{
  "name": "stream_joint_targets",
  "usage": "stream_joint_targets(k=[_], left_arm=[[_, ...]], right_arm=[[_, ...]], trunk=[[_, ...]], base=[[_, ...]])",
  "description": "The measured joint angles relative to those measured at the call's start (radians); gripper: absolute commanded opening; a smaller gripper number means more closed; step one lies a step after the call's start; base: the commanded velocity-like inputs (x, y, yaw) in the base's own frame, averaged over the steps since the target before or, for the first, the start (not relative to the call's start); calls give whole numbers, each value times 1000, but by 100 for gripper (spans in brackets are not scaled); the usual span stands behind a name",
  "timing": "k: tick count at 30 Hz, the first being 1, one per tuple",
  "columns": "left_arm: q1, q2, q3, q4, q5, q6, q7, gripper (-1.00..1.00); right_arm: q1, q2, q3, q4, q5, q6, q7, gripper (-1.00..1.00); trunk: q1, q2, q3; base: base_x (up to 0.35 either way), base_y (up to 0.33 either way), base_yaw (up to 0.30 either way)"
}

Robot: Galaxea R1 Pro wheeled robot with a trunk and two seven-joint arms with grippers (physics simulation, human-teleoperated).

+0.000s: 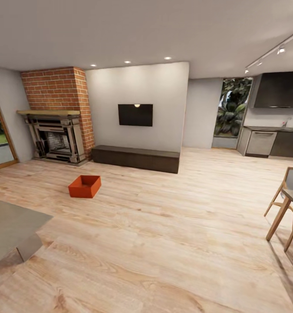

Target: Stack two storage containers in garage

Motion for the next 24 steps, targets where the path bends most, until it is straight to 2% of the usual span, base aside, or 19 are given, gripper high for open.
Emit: stream_joint_targets(k=[24], left_arm=[[0,2,0,0,1,8,0,100]], right_arm=[[0,0,0,0,0,0,0,100]], trunk=[[0,0,0]], base=[[324,0,0]])
